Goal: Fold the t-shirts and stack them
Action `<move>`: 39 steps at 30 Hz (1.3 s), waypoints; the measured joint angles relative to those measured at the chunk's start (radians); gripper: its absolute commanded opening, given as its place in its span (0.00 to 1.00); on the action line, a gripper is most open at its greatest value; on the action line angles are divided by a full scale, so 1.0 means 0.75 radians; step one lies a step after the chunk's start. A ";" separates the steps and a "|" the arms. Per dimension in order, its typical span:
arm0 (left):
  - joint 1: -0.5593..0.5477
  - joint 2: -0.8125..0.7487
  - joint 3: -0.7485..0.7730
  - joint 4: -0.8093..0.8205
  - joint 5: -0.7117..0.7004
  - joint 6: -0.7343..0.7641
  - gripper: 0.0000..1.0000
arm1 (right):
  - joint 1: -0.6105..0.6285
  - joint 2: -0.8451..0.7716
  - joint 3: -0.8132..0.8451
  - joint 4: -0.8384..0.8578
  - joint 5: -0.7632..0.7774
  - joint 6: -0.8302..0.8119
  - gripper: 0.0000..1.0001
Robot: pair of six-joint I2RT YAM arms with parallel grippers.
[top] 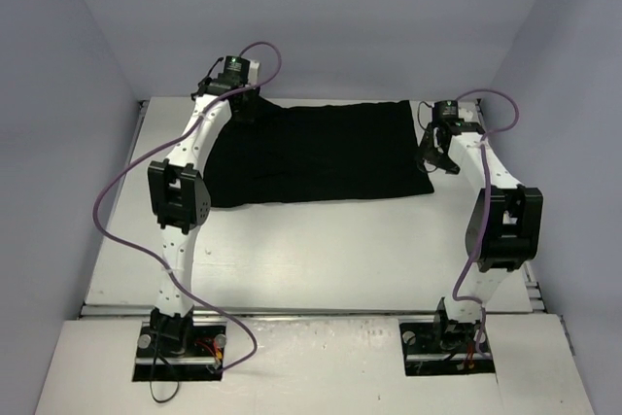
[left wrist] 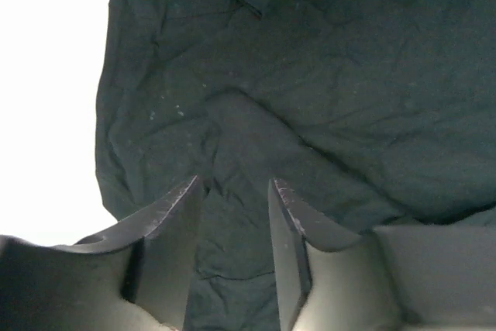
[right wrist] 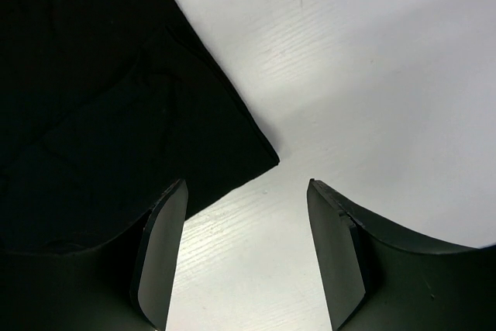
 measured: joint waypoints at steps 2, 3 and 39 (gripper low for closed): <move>-0.004 -0.015 -0.013 0.003 -0.011 0.001 0.70 | 0.000 0.000 -0.027 0.007 -0.015 0.000 0.59; -0.005 -0.031 -0.031 0.005 -0.017 0.000 0.73 | 0.000 0.000 -0.042 0.008 -0.022 0.000 0.59; 0.382 -0.773 -1.603 0.519 0.067 -0.575 0.54 | -0.044 0.067 -0.165 0.151 -0.084 0.092 0.56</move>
